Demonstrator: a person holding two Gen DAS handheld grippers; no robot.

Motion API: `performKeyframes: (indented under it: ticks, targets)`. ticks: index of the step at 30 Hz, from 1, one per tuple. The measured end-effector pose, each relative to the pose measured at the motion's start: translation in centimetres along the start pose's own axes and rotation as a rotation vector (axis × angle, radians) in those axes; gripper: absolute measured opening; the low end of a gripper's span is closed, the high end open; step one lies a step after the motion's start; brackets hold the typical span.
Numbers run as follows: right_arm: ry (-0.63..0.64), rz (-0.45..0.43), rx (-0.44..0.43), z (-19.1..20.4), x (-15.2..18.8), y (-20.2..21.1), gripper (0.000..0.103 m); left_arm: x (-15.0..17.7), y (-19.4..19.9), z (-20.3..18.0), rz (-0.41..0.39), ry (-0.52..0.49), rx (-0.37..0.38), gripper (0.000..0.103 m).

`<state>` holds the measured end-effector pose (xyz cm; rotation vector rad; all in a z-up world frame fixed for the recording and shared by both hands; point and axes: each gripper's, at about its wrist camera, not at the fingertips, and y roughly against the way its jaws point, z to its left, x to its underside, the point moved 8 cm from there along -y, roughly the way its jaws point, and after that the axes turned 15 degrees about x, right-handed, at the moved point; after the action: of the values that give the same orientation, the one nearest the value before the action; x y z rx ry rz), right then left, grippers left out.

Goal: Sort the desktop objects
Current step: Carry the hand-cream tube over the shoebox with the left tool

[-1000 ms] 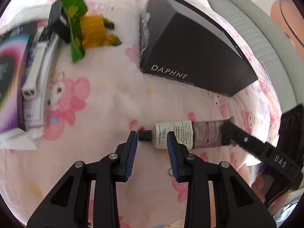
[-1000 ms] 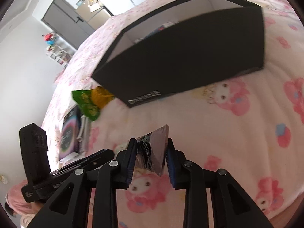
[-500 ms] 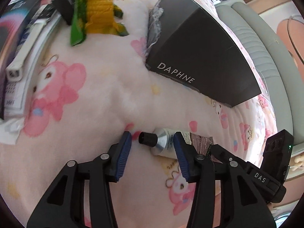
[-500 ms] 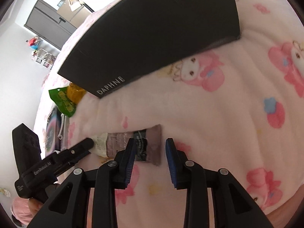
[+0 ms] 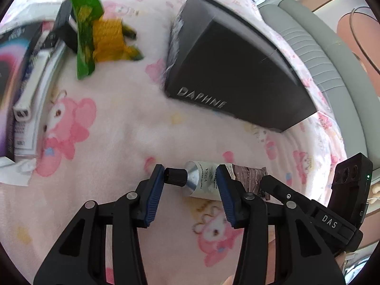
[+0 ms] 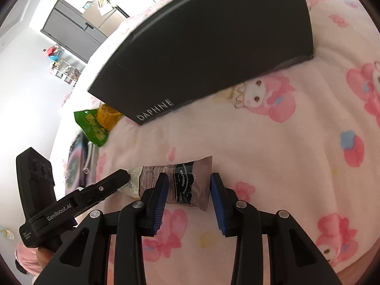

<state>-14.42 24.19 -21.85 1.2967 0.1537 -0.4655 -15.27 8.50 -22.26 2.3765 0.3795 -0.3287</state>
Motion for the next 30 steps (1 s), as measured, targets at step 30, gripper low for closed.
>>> performKeyframes:
  ticks: [30]
  targets:
    - [0.006, -0.167, 0.047, -0.1, -20.0, 2.1, 0.033, -16.7, -6.3, -7.8, -0.021, -0.168, 0.002, 0.047]
